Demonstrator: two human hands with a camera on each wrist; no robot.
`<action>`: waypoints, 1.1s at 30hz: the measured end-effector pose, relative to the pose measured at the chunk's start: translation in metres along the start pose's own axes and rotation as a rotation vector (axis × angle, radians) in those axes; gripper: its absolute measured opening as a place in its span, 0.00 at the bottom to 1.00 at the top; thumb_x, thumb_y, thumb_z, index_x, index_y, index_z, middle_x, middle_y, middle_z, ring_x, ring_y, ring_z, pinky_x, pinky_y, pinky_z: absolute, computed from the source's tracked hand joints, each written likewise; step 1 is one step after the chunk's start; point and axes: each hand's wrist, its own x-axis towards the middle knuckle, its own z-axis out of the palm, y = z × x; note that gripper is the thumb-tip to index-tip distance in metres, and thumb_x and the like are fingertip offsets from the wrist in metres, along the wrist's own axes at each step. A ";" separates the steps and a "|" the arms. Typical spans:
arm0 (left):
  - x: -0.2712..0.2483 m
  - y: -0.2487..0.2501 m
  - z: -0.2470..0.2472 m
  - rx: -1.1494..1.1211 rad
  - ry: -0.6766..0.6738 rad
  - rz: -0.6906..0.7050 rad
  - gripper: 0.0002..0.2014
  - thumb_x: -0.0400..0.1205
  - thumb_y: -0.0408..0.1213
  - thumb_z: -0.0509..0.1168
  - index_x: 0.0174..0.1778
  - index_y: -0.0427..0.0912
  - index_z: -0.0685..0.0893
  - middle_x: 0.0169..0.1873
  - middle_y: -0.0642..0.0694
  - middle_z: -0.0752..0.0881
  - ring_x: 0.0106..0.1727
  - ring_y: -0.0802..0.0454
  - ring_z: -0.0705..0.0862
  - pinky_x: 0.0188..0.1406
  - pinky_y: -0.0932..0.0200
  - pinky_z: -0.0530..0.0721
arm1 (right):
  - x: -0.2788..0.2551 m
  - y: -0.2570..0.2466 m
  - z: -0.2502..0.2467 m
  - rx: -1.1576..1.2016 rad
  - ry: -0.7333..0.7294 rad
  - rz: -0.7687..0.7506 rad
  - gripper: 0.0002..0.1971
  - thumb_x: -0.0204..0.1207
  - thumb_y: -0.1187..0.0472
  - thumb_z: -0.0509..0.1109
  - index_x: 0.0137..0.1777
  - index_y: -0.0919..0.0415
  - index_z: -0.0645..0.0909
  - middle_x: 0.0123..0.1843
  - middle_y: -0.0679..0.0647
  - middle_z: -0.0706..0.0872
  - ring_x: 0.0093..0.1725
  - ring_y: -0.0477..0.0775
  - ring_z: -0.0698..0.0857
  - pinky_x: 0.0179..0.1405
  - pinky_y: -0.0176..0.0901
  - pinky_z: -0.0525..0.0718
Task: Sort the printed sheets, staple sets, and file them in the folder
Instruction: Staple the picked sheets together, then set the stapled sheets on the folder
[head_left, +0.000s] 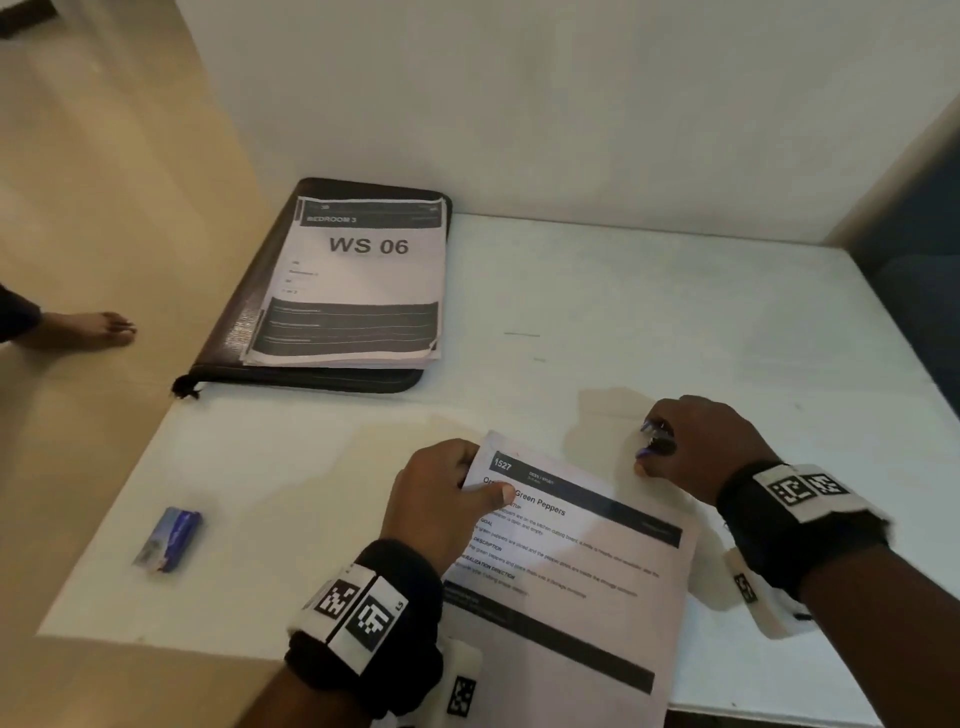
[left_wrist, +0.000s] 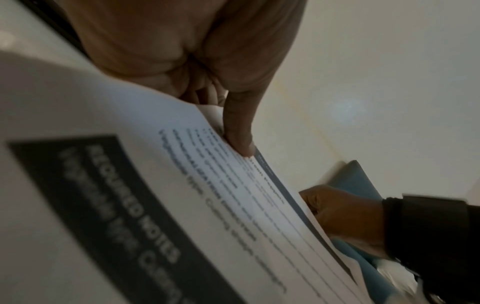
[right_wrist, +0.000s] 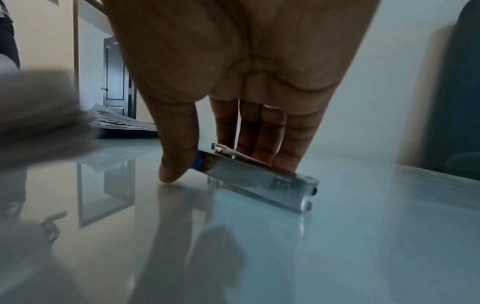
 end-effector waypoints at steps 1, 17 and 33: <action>0.000 0.000 -0.004 -0.005 0.018 -0.005 0.11 0.74 0.40 0.75 0.49 0.47 0.84 0.48 0.54 0.90 0.43 0.56 0.90 0.47 0.53 0.90 | -0.001 -0.003 -0.001 0.007 -0.021 0.012 0.24 0.67 0.45 0.78 0.63 0.48 0.79 0.55 0.49 0.80 0.62 0.57 0.80 0.57 0.46 0.77; -0.008 0.009 -0.092 -0.638 0.377 0.031 0.11 0.76 0.31 0.73 0.53 0.45 0.86 0.45 0.50 0.92 0.45 0.51 0.91 0.44 0.50 0.90 | -0.112 -0.077 0.029 1.243 -0.279 0.052 0.23 0.64 0.46 0.82 0.58 0.55 0.89 0.56 0.59 0.91 0.57 0.61 0.89 0.62 0.59 0.83; 0.000 -0.005 -0.130 -0.743 0.364 -0.162 0.21 0.77 0.54 0.69 0.65 0.53 0.78 0.59 0.49 0.86 0.58 0.45 0.86 0.51 0.44 0.89 | -0.004 -0.168 0.004 1.232 0.069 0.089 0.09 0.84 0.65 0.61 0.54 0.68 0.82 0.38 0.63 0.82 0.30 0.58 0.77 0.18 0.39 0.75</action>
